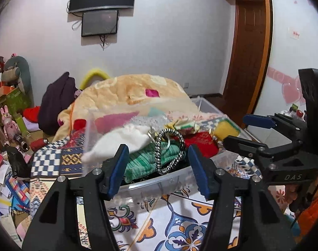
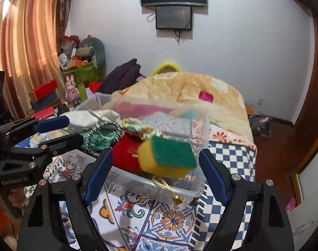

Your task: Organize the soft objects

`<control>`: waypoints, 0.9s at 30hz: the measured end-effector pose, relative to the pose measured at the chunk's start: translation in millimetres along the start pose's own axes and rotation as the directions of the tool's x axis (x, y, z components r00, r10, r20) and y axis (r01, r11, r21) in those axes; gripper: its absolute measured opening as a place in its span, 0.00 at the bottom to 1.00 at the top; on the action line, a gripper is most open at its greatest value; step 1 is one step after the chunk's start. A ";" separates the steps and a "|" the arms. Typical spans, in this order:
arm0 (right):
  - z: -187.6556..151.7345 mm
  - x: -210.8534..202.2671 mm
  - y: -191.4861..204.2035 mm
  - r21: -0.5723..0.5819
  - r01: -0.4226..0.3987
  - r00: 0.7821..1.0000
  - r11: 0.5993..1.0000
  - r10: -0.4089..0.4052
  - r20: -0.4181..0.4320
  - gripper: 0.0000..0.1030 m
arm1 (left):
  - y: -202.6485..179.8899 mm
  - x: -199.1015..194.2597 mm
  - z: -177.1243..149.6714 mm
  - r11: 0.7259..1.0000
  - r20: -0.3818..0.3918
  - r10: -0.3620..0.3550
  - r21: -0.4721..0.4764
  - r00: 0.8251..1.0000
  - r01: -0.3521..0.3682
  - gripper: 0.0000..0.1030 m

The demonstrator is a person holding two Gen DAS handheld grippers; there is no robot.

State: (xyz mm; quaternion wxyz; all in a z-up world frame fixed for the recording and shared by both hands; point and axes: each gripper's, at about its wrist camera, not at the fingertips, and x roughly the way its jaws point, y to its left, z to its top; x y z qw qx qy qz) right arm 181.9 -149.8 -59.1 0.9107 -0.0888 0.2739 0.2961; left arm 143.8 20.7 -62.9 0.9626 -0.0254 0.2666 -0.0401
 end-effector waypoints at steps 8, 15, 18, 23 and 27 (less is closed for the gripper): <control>19.7 -59.7 11.1 0.001 -0.013 0.986 1.000 0.012 0.164 0.83 | -1.2 -69.9 23.5 1.000 0.160 0.016 -0.025 0.987 -0.012 0.58; 26.1 -114.5 25.5 0.005 -0.010 0.949 1.000 0.008 0.314 0.88 | -8.3 -127.5 34.1 0.999 0.285 0.032 -0.040 0.958 -0.022 0.71; 24.8 -128.6 28.8 0.019 -0.017 0.934 1.000 0.009 0.356 0.97 | -12.6 -144.3 33.5 0.999 0.318 0.040 -0.041 0.947 -0.029 0.83; 21.6 -143.1 35.6 0.026 -0.013 0.916 1.000 0.001 0.402 1.00 | -18.2 -162.6 31.0 0.998 0.350 0.050 -0.039 0.935 -0.039 0.95; 18.4 -142.4 38.6 0.027 -0.012 0.915 1.000 0.000 0.402 1.00 | -21.2 -171.0 29.1 0.998 0.369 0.056 -0.036 0.928 -0.045 0.98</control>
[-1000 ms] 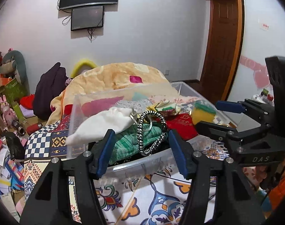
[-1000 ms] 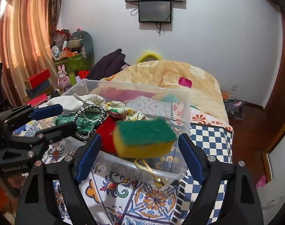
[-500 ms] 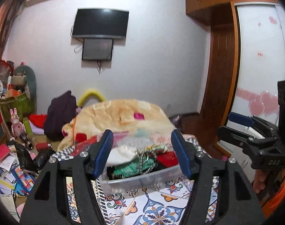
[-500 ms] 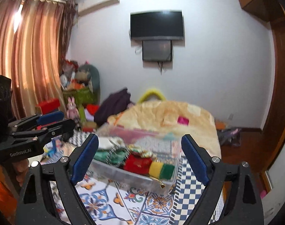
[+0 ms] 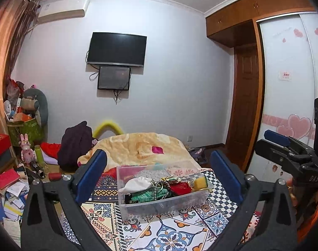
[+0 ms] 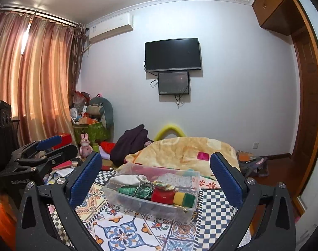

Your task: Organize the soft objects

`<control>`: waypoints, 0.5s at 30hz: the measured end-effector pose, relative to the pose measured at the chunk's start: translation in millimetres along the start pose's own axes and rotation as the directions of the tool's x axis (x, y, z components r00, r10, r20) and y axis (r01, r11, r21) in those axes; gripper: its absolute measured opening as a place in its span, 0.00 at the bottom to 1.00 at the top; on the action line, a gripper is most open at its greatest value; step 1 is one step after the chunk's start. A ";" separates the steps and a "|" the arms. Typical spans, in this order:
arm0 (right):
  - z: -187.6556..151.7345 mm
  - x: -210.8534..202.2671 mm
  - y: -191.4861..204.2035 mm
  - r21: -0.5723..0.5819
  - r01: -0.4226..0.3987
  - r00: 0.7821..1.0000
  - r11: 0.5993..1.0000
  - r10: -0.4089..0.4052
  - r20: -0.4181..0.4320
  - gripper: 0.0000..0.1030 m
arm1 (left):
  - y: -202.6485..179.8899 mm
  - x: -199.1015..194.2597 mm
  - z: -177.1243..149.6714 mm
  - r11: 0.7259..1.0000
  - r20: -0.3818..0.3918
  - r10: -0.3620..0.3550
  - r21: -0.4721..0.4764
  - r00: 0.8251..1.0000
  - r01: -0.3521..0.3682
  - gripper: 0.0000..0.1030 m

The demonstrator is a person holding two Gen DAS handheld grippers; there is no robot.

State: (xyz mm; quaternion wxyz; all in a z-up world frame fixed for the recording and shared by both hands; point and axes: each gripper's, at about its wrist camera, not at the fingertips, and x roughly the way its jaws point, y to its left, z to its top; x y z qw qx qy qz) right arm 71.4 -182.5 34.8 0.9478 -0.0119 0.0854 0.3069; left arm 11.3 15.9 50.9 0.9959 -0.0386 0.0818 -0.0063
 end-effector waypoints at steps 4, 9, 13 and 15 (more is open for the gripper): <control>-4.1 -3.5 0.8 0.008 -0.004 1.000 1.000 0.004 -0.005 1.00 | -4.2 -4.8 -1.2 1.000 0.011 0.007 0.022 1.000 -0.007 0.98; -6.8 -2.7 -1.6 0.019 -0.007 1.000 1.000 0.007 -0.007 1.00 | -7.9 -6.2 -4.9 0.999 0.014 0.013 0.033 1.000 -0.014 0.99; -7.9 -4.6 -2.5 0.022 -0.008 1.000 1.000 0.008 -0.008 1.00 | -8.3 -5.9 -6.9 0.999 0.008 0.013 0.035 1.000 -0.014 0.99; -9.4 -5.0 -2.5 0.022 -0.006 1.000 1.000 0.006 -0.009 1.00 | -8.5 -5.9 -7.2 0.999 0.006 0.013 0.036 1.000 -0.013 0.99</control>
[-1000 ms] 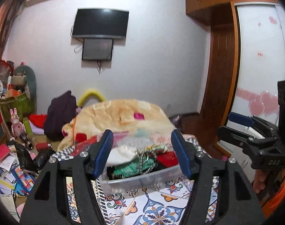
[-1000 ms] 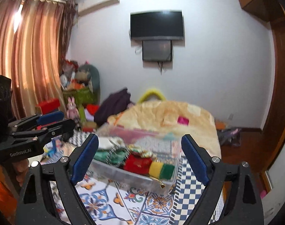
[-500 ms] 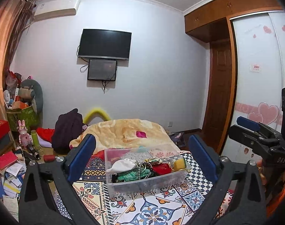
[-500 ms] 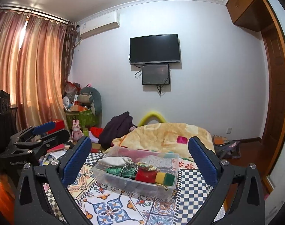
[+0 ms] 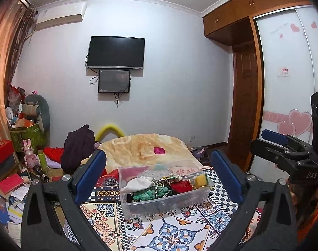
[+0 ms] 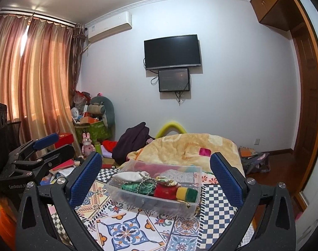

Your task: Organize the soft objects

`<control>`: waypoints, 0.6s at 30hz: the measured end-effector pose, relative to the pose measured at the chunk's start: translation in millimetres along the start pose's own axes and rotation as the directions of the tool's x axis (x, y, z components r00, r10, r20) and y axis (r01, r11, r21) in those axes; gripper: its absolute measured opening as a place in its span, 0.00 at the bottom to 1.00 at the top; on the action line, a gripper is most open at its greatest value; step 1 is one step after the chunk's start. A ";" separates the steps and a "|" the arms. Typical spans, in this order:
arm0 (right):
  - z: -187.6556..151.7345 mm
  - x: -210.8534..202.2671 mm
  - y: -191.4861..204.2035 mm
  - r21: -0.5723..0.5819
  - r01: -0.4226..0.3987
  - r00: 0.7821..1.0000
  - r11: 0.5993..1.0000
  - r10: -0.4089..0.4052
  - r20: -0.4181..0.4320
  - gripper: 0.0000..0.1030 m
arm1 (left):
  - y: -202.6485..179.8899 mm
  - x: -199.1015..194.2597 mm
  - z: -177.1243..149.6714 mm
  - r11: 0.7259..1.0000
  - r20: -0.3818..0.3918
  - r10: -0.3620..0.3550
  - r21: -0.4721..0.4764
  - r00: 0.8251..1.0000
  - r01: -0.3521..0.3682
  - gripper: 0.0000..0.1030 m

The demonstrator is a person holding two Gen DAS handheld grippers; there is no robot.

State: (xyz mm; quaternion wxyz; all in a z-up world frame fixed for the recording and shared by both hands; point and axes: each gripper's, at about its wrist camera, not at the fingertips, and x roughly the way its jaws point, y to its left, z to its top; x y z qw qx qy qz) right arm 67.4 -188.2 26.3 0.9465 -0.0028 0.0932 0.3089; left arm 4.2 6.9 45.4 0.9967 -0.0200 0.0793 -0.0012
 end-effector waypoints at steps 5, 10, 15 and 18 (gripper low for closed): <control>-0.4 -0.8 -0.8 0.003 -0.003 1.000 1.000 0.003 0.000 1.00 | -0.6 0.3 -1.2 1.000 -0.004 -0.004 0.000 1.000 0.004 0.99; -0.8 -2.4 -0.8 0.000 -0.004 1.000 1.000 0.004 -0.001 1.00 | -2.3 0.6 -2.4 1.000 -0.006 -0.006 0.002 1.000 0.006 0.99; -0.1 -2.8 -0.6 0.001 -0.005 1.000 1.000 0.005 -0.001 1.00 | -2.8 0.7 -2.2 1.000 -0.006 -0.005 0.003 1.000 0.005 0.99; 0.2 -2.9 -0.7 0.001 -0.005 1.000 1.000 0.005 -0.001 1.00 | -3.5 1.0 -3.9 1.000 -0.007 -0.005 0.007 1.000 0.006 0.99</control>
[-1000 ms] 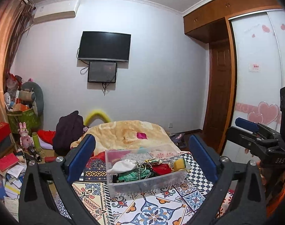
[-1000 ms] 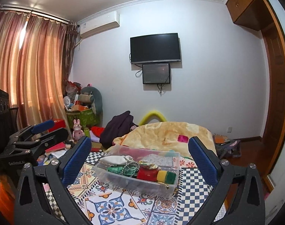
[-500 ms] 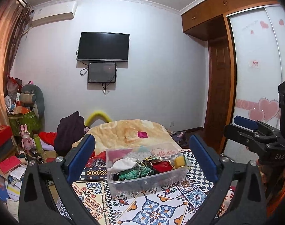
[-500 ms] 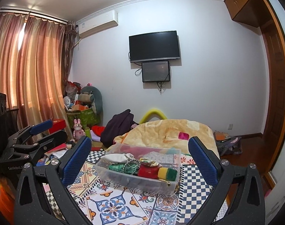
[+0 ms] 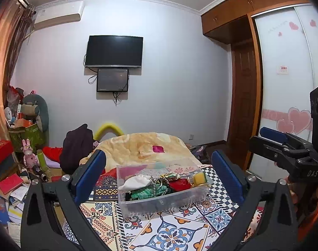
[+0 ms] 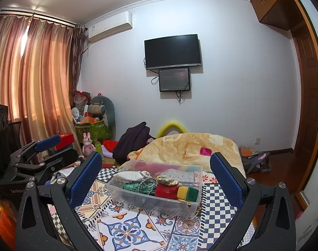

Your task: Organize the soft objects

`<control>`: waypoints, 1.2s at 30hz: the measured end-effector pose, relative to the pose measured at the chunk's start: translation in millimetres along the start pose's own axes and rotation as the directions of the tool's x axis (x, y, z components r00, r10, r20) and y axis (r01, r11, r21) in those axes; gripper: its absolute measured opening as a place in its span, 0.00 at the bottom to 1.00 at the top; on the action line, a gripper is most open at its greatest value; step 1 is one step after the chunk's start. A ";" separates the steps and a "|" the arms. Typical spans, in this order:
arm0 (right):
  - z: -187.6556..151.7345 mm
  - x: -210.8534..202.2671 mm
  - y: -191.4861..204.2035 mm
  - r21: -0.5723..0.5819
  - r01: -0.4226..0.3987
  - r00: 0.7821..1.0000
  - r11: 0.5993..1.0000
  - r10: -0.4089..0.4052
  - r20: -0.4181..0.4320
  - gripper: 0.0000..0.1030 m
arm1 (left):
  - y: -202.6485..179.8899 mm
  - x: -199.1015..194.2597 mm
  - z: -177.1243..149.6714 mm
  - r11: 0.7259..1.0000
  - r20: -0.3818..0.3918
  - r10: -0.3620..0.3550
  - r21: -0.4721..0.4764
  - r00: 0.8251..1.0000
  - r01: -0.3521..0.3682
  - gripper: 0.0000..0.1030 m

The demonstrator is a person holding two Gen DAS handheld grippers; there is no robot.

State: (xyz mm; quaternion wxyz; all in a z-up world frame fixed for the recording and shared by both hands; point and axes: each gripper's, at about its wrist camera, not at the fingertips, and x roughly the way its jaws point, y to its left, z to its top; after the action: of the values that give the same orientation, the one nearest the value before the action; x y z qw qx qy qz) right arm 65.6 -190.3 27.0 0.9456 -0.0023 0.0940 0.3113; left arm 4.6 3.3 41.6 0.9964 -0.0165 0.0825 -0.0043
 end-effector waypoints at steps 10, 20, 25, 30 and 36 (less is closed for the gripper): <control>1.5 -0.9 1.6 0.001 -0.003 1.000 1.000 0.003 0.000 1.00 | -2.5 -1.9 -2.5 1.000 0.001 -0.007 0.010 1.000 0.007 1.00; 4.0 -3.2 2.7 -0.002 -0.003 1.000 1.000 0.003 0.005 1.00 | -1.2 -3.3 -0.3 1.000 -0.004 -0.013 0.005 1.000 0.013 1.00; 3.7 -3.3 2.8 -0.002 -0.004 1.000 1.000 0.004 0.004 1.00 | -0.6 -2.5 0.4 1.000 -0.007 -0.012 0.004 1.000 0.012 1.00; 4.0 -2.8 2.7 -0.001 -0.003 1.000 1.000 0.003 0.003 1.00 | -0.1 -0.4 1.3 1.000 -0.018 -0.012 0.000 1.000 0.012 1.00; 4.2 -2.5 4.2 -0.005 0.003 1.000 1.000 -0.003 0.006 1.00 | 2.0 0.8 2.7 1.000 -0.025 -0.021 -0.013 0.999 0.021 1.00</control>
State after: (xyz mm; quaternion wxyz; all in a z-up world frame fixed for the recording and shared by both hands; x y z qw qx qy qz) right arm 61.9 -188.2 31.8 0.9464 -0.0039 0.0904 0.3102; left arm 5.8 5.3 44.1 0.9951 -0.0237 0.0949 -0.0144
